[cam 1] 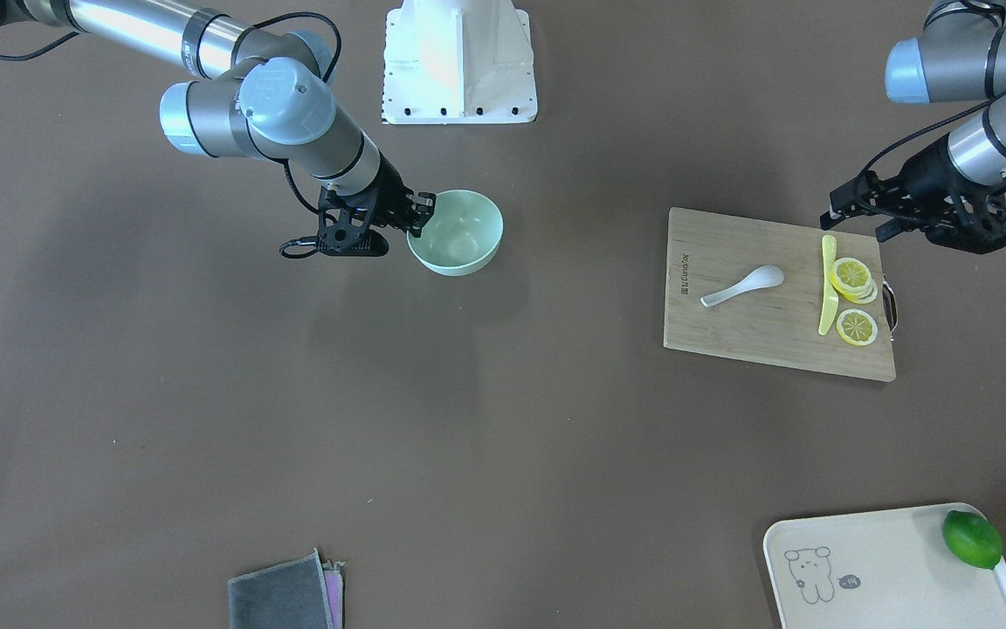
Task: Place spoon in bowl
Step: 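Grip the bowl rim with the right gripper and slide it toward the table center, then release the bowl and lift the right gripper while the left gripper reaches the spoon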
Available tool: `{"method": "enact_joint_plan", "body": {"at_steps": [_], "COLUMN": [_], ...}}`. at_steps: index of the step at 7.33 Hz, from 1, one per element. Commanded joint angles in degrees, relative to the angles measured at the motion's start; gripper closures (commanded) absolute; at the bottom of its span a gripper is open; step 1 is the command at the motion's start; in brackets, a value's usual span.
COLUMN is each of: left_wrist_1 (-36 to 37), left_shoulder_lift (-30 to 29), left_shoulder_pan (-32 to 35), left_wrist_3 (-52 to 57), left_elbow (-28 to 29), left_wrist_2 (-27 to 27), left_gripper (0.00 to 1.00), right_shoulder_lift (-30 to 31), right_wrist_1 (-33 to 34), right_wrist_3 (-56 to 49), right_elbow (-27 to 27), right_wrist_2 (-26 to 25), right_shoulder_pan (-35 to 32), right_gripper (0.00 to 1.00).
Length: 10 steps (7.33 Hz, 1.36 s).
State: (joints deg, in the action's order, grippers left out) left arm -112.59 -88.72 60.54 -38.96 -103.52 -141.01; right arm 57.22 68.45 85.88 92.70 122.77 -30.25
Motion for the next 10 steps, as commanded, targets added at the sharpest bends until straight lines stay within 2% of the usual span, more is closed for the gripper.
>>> {"method": "enact_joint_plan", "body": {"at_steps": [1, 2, 3, 5, 7, 8, 9, 10], "left_wrist_1": [0.0, 0.0, 0.0, 0.0, 0.35, 0.44, 0.53, 0.53], "left_shoulder_lift": [-0.93, -1.11, -2.67, -3.66, -3.66, -3.39, -3.39, -3.04], "left_shoulder_pan": [-1.82, -2.79, -4.8, -12.25, -16.23, -16.5, -16.51, -16.25], "left_wrist_3": [-0.5, -1.99, -3.91, -3.85, -3.76, -2.98, -1.75, 5.05], "left_elbow": [-0.19, -0.19, -0.19, -2.29, -5.89, -6.77, -6.78, -6.08], "left_wrist_2": [1.51, 1.52, 2.04, 10.35, 15.92, 15.94, 16.98, 20.38], "left_gripper": [0.02, 0.02, 0.02, 0.02, 0.05, 0.18, 0.02, 0.02], "right_shoulder_lift": [-2.29, -2.29, -2.29, -2.29, -1.94, -0.9, -0.28, 0.43], "right_wrist_1": [-0.51, -0.51, -0.6, -0.51, -0.51, -0.42, -0.33, -0.07], "right_wrist_3": [0.69, 0.86, 1.91, 2.18, 1.48, 0.44, -0.01, -0.8], "right_elbow": [-3.22, -3.4, -3.4, -3.05, -2.88, -2.88, -2.88, -2.7], "right_wrist_2": [-0.6, -0.61, -0.61, 0.18, 4.55, 7.97, 8.96, 9.06], "right_shoulder_pan": [0.36, 0.54, 0.54, -0.94, -4.27, -6.47, -7.27, -7.71], "right_gripper": [1.0, 0.82, 0.01, 0.0, 0.0, 0.0, 0.0, 0.0]}}
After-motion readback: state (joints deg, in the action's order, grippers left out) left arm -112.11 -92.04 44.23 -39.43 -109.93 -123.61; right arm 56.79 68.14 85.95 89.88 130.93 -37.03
